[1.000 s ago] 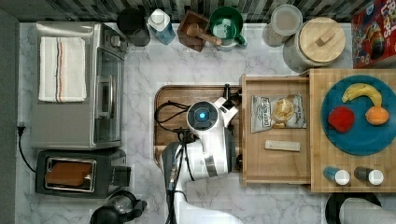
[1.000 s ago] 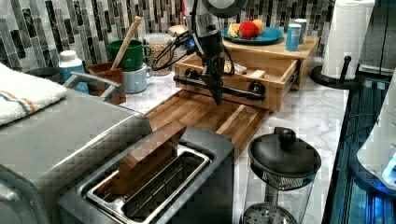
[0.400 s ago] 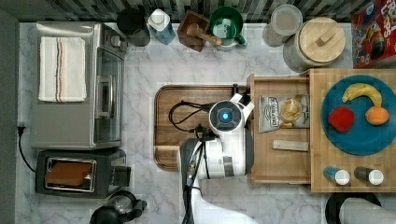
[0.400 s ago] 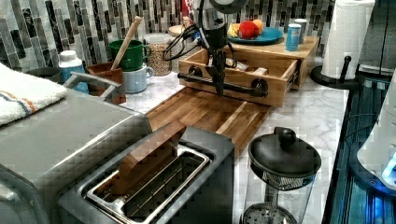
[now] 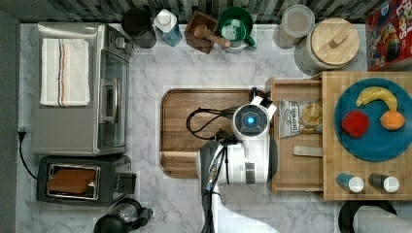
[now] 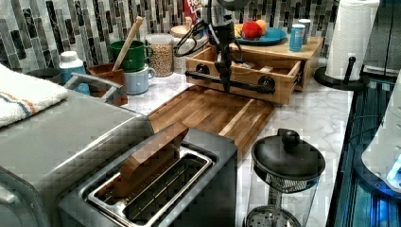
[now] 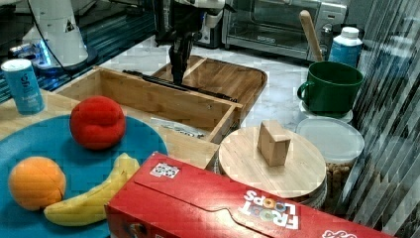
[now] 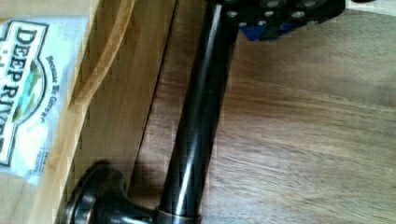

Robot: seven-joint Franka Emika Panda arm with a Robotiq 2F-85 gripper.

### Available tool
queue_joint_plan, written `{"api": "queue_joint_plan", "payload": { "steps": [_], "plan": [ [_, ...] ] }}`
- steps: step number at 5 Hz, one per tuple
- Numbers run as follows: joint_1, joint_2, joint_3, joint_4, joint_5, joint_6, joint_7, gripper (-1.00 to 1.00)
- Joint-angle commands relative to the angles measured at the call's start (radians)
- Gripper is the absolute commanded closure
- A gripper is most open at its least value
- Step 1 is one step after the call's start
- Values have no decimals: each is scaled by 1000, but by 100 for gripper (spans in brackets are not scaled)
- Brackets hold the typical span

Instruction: Close the drawer.

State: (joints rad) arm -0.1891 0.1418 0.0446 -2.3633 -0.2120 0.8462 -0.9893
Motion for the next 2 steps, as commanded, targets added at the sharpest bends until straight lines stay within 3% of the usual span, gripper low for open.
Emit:
{"api": "queue_joint_plan", "payload": {
  "steps": [1,2],
  "plan": [
    [-47,70,-210,187,22,113,-40,100],
    [-110,93,-204,196,-37,171,-38,100]
  ]
}}
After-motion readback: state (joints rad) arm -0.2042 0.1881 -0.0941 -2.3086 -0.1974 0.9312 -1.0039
